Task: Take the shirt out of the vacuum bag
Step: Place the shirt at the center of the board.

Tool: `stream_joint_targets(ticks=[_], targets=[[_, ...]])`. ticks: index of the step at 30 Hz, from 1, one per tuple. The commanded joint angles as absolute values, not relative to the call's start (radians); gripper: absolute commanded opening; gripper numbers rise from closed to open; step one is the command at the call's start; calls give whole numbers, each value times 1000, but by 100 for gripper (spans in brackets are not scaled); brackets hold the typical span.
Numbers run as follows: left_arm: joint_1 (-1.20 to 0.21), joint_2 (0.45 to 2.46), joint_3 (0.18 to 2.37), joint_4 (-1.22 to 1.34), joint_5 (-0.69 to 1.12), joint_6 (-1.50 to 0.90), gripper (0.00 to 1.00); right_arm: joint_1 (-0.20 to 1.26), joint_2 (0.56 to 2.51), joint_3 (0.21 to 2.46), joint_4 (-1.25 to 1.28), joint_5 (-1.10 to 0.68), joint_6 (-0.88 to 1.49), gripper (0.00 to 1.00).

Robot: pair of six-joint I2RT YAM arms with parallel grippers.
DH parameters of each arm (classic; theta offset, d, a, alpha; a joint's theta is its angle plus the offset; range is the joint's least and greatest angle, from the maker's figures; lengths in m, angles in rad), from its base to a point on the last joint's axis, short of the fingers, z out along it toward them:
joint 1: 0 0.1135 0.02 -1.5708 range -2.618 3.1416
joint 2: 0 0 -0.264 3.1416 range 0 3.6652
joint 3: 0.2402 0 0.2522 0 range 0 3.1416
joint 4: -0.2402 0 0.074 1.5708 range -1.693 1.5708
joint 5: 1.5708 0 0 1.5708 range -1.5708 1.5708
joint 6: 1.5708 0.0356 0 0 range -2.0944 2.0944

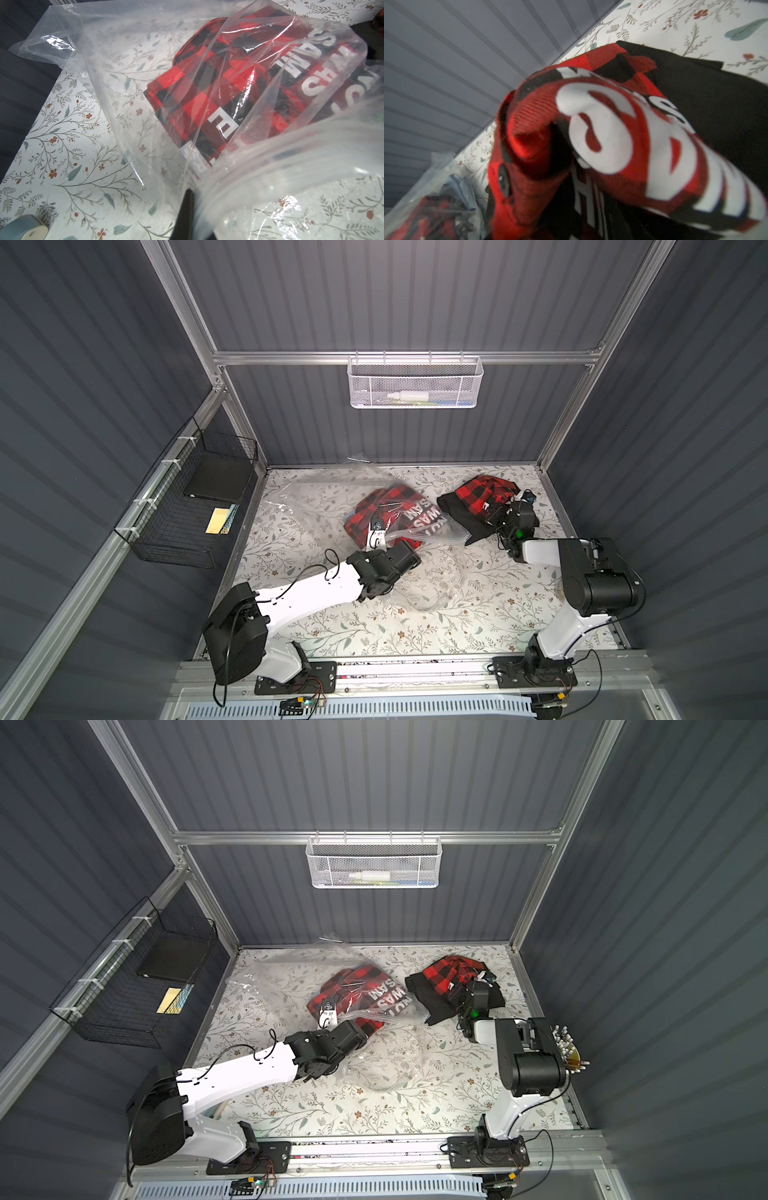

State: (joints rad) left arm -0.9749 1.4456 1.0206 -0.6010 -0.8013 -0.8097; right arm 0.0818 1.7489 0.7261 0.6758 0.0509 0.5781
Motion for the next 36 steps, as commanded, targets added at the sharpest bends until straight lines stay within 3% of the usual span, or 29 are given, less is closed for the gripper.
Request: stream_joint_targets(ticks=[1, 6, 12, 23, 36], targets=[[-978, 1407, 996, -639, -829, -824, 0, 95, 1758, 745, 674, 54, 591, 40], [-977, 1397, 990, -641, -830, -825, 0, 101, 1713, 751, 677, -9, 641, 0], [-978, 1391, 990, -647, -838, -826, 0, 107, 1657, 757, 691, -100, 751, 0], [-978, 1384, 1010, -664, -852, -812, 0, 128, 1698, 731, 978, -358, 1112, 0], [-978, 1387, 1027, -673, -870, -780, 0, 197, 1771, 555, 1089, -327, 1095, 0]])
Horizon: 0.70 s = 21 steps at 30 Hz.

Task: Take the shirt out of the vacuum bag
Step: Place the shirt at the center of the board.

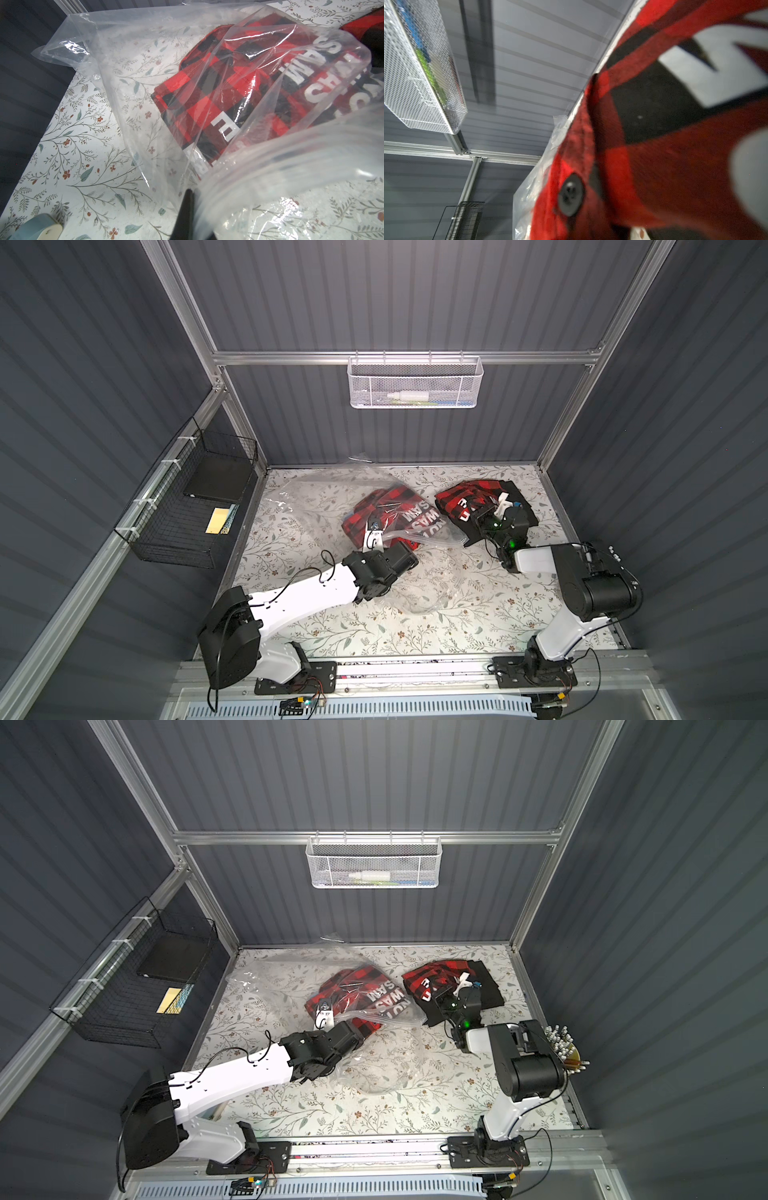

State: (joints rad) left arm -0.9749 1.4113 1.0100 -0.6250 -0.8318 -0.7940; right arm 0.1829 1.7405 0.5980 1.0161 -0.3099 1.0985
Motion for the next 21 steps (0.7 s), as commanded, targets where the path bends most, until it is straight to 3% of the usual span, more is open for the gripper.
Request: stream_joint_targets(ticks=[1, 6, 8, 11, 15, 18, 21], targets=[[-977, 1386, 1028, -677, -870, -778, 0, 203, 1778, 541, 1097, -321, 1089, 0], [-977, 1369, 1041, -683, -878, -747, 0, 216, 1790, 489, 1085, -316, 1067, 0], [-978, 1357, 1045, -684, -889, -728, 0, 215, 1787, 476, 1078, -314, 1065, 17], [-978, 1343, 1050, -683, -902, -704, 0, 203, 1748, 441, 1070, -288, 1049, 27], [-978, 1347, 1051, -681, -894, -696, 0, 158, 1633, 434, 929, -268, 1033, 52], [-977, 1360, 1054, -683, -888, -696, 0, 114, 1548, 439, 807, -208, 1022, 63], [-977, 1368, 1057, -679, -889, -697, 0, 61, 1494, 436, 772, -209, 1021, 67]])
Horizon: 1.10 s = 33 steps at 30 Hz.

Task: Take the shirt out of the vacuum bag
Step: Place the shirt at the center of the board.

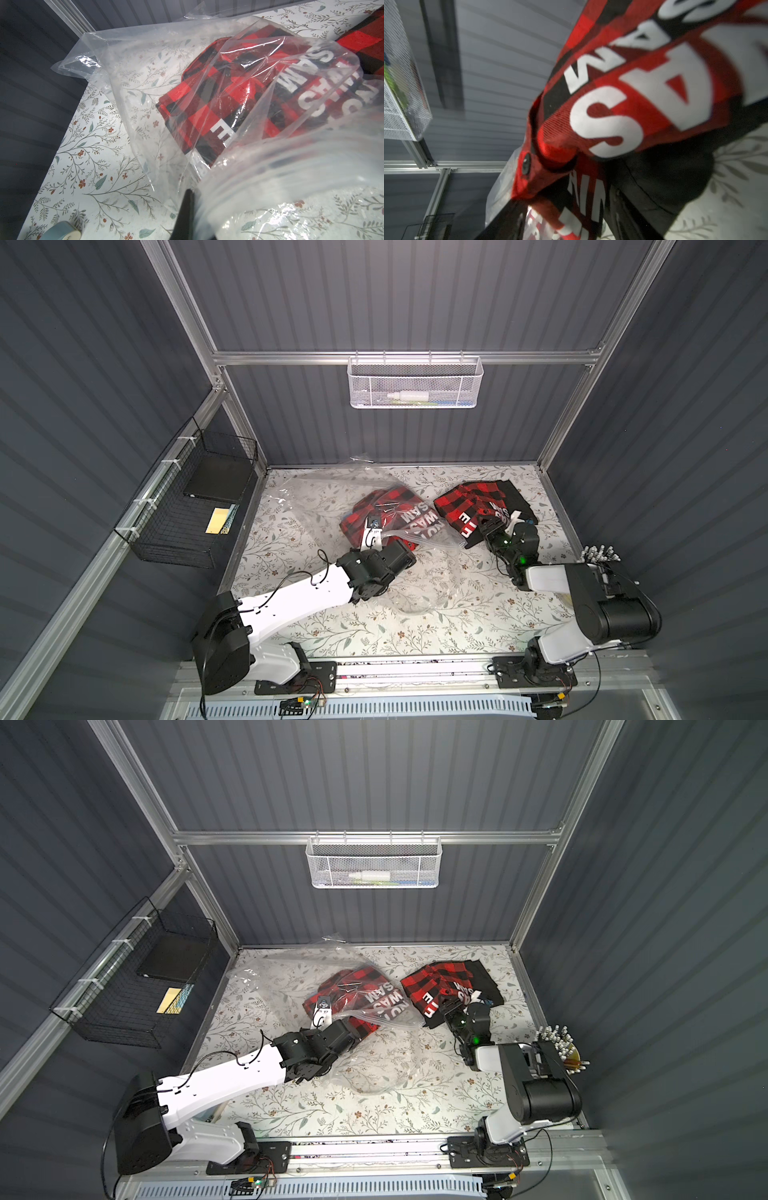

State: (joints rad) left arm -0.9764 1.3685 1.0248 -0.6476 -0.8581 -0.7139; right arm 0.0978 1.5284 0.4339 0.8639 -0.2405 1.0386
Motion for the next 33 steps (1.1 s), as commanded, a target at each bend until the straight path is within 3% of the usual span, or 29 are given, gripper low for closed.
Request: stream_joint_targets(ticks=[1, 10, 20, 26, 29, 33], targets=[[-978, 1371, 1058, -675, -888, -695, 0, 48, 1484, 436, 770, -214, 1024, 67], [-978, 1402, 1086, -668, -879, -681, 0, 0, 1476, 467, 802, -294, 1111, 69], [-977, 1419, 1090, -667, -867, -682, 0, -10, 1628, 485, 952, -369, 1249, 69], [-978, 1423, 1089, -661, -859, -682, 0, -28, 1724, 501, 1045, -378, 1293, 63], [-978, 1423, 1084, -660, -858, -683, 0, -39, 1751, 515, 1046, -370, 1295, 54], [-977, 1421, 1077, -657, -853, -685, 0, -68, 1802, 540, 1061, -388, 1298, 26]])
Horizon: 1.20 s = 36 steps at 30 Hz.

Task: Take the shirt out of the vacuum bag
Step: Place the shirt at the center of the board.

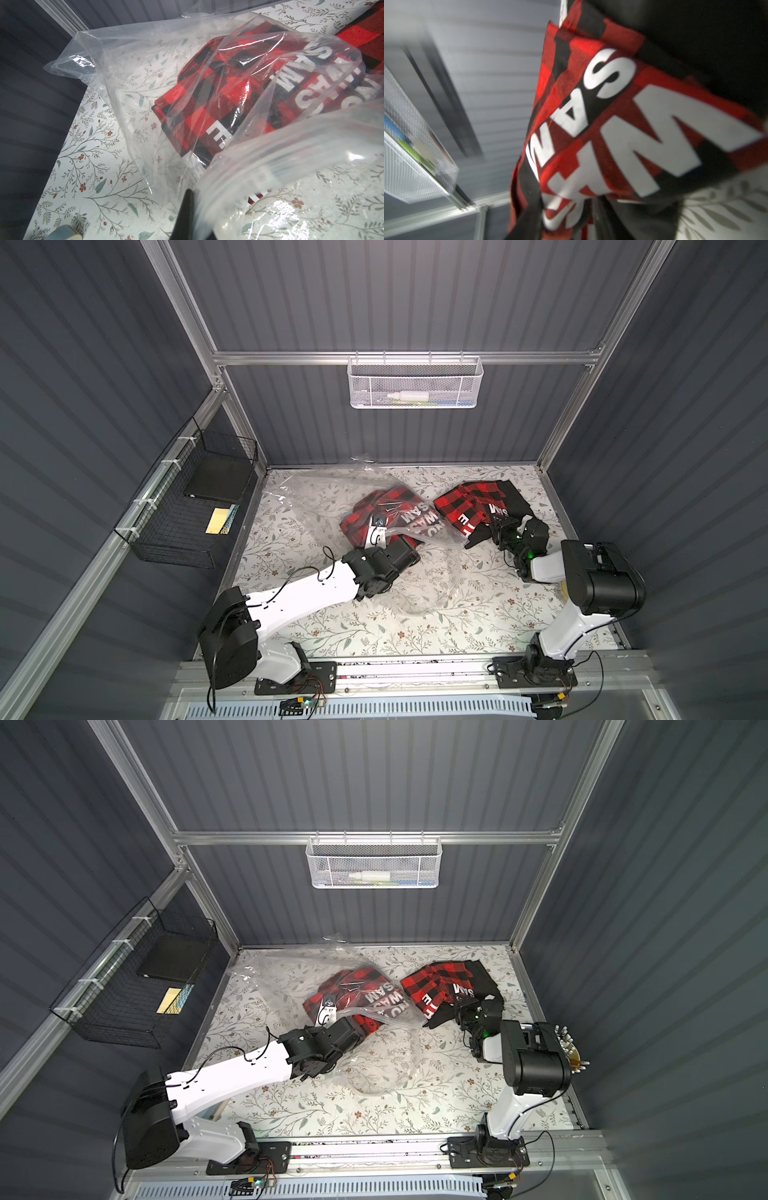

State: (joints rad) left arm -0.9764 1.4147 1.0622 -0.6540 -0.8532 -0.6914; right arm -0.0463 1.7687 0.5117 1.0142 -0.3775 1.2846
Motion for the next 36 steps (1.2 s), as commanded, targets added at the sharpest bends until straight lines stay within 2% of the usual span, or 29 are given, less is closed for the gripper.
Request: stream_joint_targets(ticks=[1, 4, 5, 10, 16, 26, 28, 32, 36], targets=[[-978, 1421, 1077, -657, -853, -686, 0, -74, 1813, 543, 1073, -392, 1304, 20], [-978, 1419, 1076, -655, -851, -686, 0, -91, 1827, 553, 1101, -406, 1301, 3], [-978, 1419, 1076, -655, -850, -687, 0, -94, 1819, 562, 1090, -408, 1282, 0], [-978, 1417, 1072, -649, -848, -691, 0, -86, 1721, 635, 835, -333, 1071, 0], [-979, 1420, 1063, -646, -842, -698, 0, -32, 1633, 738, 529, -89, 773, 0], [-977, 1397, 1054, -658, -842, -697, 0, -24, 1710, 792, 395, 143, 651, 0], [-977, 1392, 1050, -660, -838, -695, 0, -22, 1701, 792, 411, 132, 621, 0], [-977, 1386, 1044, -661, -833, -694, 0, 30, 1657, 837, 317, 231, 568, 0], [-978, 1386, 1041, -655, -821, -687, 0, 48, 1722, 906, 233, 273, 556, 0]])
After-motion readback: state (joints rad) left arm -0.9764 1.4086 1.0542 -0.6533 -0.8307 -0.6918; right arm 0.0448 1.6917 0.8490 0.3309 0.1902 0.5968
